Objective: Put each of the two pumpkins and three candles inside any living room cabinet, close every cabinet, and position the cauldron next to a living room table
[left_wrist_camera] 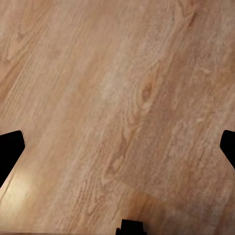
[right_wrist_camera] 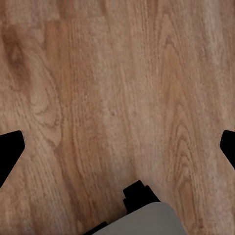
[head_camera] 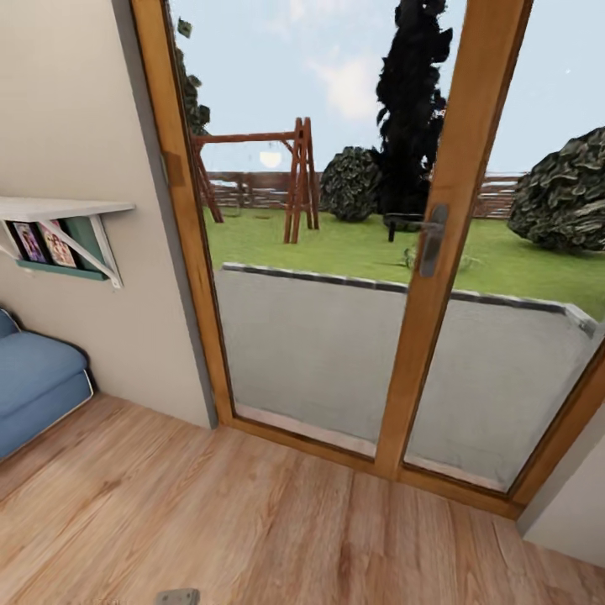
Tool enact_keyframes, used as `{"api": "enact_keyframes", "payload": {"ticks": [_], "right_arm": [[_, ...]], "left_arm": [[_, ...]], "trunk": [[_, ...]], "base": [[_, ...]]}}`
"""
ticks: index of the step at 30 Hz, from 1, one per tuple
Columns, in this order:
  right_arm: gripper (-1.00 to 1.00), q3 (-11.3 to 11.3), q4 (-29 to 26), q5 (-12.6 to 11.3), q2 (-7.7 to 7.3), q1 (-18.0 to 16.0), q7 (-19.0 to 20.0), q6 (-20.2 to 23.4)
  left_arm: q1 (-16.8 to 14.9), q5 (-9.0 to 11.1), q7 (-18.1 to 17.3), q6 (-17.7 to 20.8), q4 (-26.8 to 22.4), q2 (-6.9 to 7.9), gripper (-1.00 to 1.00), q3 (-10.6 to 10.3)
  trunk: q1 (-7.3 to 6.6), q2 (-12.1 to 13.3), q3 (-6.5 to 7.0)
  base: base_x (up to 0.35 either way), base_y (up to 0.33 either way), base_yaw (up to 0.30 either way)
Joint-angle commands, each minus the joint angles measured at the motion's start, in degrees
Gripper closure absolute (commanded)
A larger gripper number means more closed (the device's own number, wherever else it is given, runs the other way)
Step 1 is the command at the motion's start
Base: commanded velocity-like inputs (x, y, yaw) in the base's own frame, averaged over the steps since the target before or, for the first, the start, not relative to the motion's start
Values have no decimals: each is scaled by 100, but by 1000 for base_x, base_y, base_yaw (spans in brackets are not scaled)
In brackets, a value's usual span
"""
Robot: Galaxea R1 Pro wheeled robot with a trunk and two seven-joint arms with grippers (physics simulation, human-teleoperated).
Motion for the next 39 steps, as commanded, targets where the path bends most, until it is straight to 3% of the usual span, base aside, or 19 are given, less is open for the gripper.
{"api": "enact_keyframes", "payload": {"ticks": [1,15,29,39], "right_arm": [[-100,1,1,0,0,2,0,0],[-100,1,0,12,101,1,-8,12],[-100,9,0,18,140,-1,-8,0],[-100,9,-1,18,141,1,-8,1]], "left_arm": [[0,1,0,-1,0,0,-100,4],[0,1,0,-4,0,0,-100,9],[0,-4,0,-3,0,-7,-100,9],[0,-3,0,-3,0,-9,-100,9]], "trunk": [[0,0,4],[0,0,53],[0,0,103],[0,0,138]], "base": [[29,-23,268],[23,-5,268],[242,-143,268],[60,-59,268]]}}
